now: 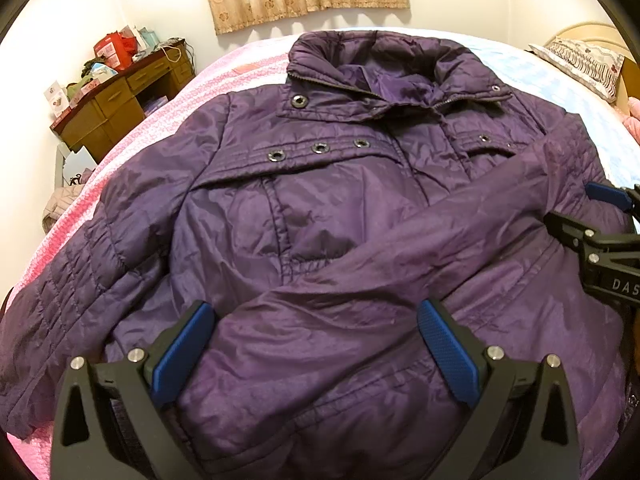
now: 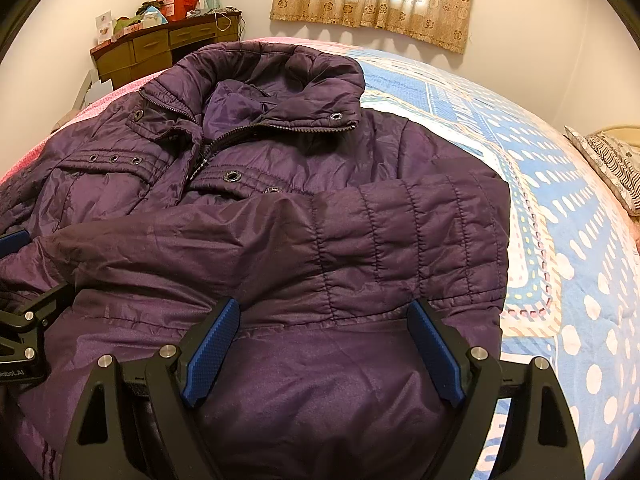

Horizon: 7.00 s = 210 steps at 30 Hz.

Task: Fold large clothes

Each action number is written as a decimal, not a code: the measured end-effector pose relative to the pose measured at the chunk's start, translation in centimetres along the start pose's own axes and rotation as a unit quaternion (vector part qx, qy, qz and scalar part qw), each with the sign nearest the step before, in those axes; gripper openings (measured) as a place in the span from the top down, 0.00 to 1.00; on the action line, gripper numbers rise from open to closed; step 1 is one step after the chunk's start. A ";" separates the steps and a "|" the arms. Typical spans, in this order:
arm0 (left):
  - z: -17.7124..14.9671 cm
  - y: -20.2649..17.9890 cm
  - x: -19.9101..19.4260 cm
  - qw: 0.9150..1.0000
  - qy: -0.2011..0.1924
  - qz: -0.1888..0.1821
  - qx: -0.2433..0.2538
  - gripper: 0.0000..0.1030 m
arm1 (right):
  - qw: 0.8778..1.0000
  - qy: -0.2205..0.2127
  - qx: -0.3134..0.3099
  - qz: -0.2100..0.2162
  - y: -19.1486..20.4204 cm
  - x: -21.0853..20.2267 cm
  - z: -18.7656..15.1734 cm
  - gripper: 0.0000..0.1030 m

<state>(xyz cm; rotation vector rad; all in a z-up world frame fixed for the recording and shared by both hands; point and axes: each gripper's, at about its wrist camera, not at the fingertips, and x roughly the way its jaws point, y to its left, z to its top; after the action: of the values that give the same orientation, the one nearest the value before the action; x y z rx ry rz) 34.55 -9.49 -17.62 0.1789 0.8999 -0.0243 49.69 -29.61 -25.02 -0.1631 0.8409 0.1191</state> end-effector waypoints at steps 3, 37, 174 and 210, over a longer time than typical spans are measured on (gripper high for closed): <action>-0.1 0.0 0.0 1.000 0.000 0.000 -0.001 0.00 | 1.000 0.000 0.002 0.002 0.0 0.0 0.0 0.16; -4.1 12.5 -11.8 0.994 -0.082 -0.036 -0.064 0.00 | 0.982 -0.035 0.129 0.132 -2.7 -13.2 -2.3 0.15; 2.2 20.3 3.9 0.985 -0.046 -0.121 -0.117 0.82 | 0.978 -0.097 0.138 0.123 -0.3 -16.7 -8.1 0.16; 4.5 8.2 6.4 0.998 0.015 -0.028 0.057 0.00 | 0.995 0.021 0.034 0.093 6.3 -6.0 -4.9 0.17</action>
<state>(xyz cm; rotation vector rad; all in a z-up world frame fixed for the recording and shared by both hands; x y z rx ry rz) 42.83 -1.79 -18.75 0.2608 0.9342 -0.1262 41.07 -24.61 -24.38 -0.0229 0.9006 0.2620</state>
